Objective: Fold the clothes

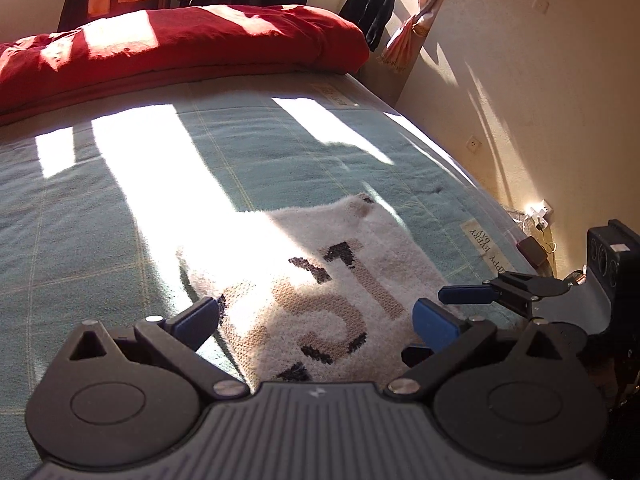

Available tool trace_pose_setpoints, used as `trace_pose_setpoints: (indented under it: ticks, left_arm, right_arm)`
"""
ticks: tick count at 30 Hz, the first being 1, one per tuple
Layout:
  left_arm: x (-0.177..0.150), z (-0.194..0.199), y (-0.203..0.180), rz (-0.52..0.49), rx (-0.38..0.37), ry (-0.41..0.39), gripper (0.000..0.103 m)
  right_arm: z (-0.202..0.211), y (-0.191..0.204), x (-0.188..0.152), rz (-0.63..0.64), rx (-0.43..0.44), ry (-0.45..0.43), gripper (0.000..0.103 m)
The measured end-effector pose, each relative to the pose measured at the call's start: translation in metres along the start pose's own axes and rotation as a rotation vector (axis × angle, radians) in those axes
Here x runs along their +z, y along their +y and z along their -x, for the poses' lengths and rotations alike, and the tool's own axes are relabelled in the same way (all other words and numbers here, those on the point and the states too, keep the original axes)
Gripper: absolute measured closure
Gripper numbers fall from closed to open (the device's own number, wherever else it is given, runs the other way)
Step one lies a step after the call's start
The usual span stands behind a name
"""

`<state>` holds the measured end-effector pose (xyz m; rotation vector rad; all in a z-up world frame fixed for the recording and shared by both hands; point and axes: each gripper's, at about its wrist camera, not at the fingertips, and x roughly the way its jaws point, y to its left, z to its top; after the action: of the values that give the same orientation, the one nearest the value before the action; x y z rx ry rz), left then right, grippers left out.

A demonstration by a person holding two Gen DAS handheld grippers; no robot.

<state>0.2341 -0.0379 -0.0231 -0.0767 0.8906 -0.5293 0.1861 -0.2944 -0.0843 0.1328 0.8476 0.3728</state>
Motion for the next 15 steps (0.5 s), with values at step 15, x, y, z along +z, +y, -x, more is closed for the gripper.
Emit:
trace_pose_setpoints:
  ticks: [15]
  left_arm:
    - [0.028, -0.09, -0.02, 0.095, -0.192, 0.096, 0.001]
  right_arm:
    - [-0.027, -0.01, -0.034, 0.022, 0.049, 0.013, 0.0]
